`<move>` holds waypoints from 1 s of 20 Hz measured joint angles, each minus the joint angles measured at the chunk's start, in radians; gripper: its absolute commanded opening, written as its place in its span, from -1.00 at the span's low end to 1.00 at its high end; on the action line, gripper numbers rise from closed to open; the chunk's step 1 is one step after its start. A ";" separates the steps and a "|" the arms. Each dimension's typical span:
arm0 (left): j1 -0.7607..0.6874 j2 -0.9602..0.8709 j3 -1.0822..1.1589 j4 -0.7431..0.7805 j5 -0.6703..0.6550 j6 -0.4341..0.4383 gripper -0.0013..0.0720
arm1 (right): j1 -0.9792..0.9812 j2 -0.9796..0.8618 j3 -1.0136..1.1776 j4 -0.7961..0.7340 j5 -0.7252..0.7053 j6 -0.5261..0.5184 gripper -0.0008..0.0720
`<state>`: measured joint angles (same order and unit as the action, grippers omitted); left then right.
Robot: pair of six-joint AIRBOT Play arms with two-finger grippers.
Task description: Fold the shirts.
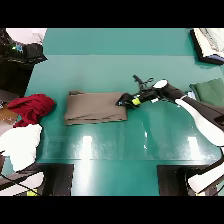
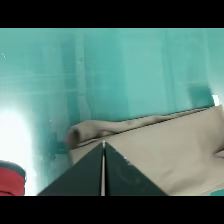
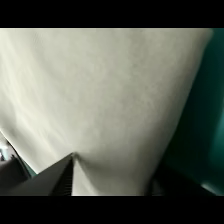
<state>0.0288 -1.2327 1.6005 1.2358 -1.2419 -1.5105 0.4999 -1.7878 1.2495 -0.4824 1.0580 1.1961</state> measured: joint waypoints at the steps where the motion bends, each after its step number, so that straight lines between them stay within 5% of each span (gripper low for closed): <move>1: 0.000 0.000 0.000 -0.005 0.000 0.000 -0.90 | 0.024 -0.017 0.027 -0.003 0.000 -0.005 -0.63; 2: 0.000 0.000 0.000 -0.008 -0.001 0.000 -0.89 | 0.041 -0.027 0.052 -0.001 0.000 -0.013 -0.93; 10: -0.061 0.000 -0.001 -0.040 -0.045 0.022 -0.89 | -0.028 0.077 0.113 -0.024 -0.022 -0.001 -0.94; 20: -0.384 -0.002 -0.001 -0.046 0.180 0.026 -0.90 | -0.651 0.483 0.079 -0.386 0.101 0.122 -0.94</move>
<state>-0.3553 -1.2343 1.5997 1.1900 -1.0622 -1.4841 -0.1509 -1.3052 1.3289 -0.8684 1.1587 1.3182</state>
